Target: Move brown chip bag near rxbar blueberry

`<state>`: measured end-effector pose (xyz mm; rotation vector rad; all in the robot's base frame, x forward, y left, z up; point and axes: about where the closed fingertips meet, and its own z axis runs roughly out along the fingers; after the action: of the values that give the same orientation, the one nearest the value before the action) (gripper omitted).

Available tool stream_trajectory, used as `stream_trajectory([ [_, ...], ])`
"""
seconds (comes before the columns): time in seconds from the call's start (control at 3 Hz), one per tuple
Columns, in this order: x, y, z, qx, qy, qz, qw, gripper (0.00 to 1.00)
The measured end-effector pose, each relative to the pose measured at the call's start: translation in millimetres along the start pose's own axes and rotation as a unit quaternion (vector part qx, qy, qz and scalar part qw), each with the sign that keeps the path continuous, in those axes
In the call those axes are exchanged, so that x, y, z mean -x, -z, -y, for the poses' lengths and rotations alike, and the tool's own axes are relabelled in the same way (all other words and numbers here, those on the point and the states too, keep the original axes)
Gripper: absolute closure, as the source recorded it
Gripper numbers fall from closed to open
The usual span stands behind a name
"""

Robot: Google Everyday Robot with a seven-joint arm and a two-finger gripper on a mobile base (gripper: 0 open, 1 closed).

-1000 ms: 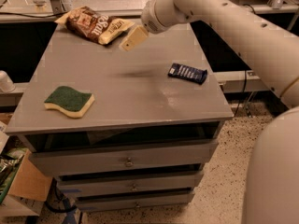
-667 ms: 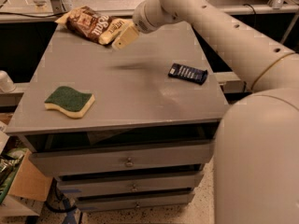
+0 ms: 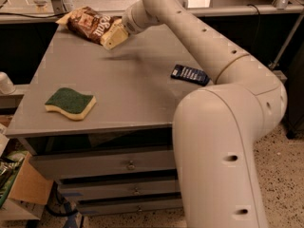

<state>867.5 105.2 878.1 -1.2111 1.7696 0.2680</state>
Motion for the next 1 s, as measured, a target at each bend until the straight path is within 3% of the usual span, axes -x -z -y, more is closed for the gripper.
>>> stream_trajectory([
  [0.67,1,-49,4,0.010,-0.020,-0.004,0.9997,0.00],
  [1.0,3,-62,-1,0.023,-0.024,-0.004,0.9994,0.18],
])
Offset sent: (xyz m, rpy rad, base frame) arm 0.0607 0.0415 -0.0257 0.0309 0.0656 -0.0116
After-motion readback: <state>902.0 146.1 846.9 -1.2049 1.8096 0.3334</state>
